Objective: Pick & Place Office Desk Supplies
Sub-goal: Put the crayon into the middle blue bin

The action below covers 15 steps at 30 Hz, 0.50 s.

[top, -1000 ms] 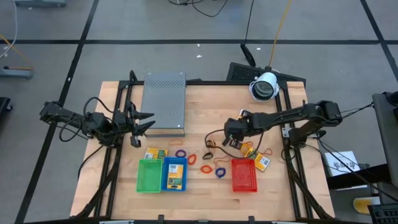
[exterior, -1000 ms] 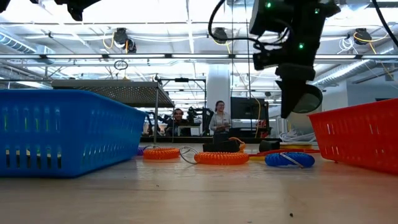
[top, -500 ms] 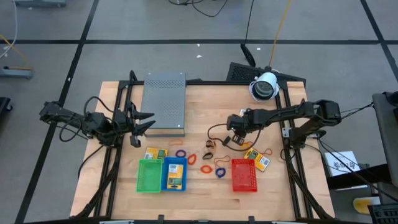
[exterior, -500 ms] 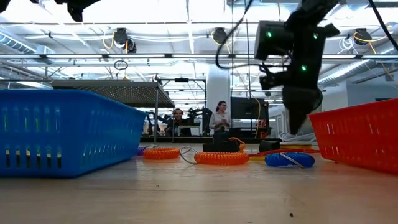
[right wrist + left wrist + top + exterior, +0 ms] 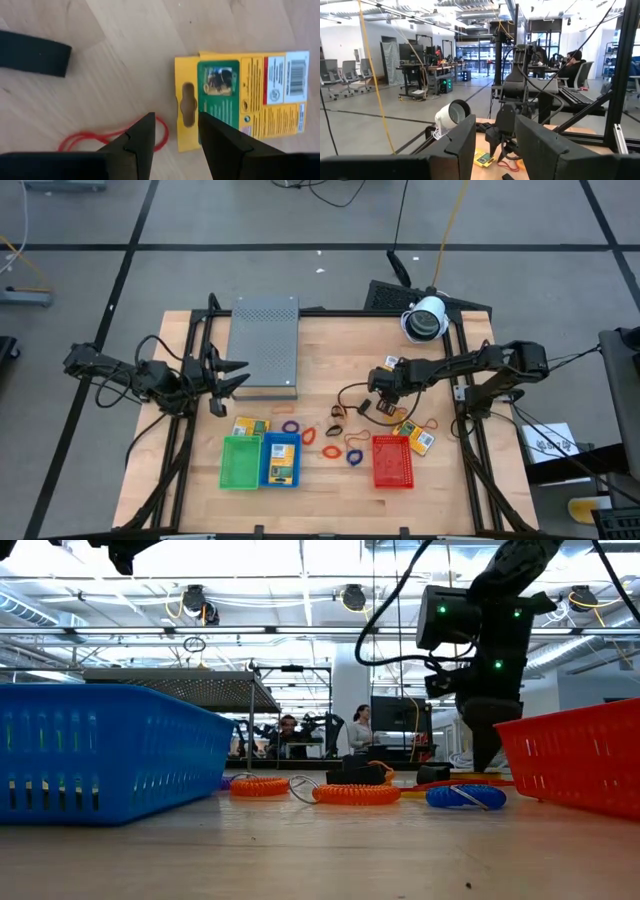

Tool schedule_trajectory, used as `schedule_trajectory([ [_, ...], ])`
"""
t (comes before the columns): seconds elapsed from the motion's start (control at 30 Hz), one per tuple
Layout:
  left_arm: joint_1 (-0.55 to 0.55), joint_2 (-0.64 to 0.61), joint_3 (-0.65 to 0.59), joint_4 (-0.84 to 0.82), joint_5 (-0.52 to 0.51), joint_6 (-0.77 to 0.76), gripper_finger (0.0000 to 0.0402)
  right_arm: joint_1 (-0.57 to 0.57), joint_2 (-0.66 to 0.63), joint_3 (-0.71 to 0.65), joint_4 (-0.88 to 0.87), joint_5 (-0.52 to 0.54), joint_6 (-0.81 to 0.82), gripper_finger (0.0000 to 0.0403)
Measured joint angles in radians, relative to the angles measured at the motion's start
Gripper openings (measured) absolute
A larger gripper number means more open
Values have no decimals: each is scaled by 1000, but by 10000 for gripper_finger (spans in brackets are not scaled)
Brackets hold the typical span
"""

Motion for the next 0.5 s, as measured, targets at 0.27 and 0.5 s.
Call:
schedule_trajectory([
  [0.27,0,0,0,-1,0,-4,145,-3,0,0,62,-29,-27,139],
  [0.5,0,0,0,-1,0,-8,145,-45,0,0,114,-80,-55,139],
])
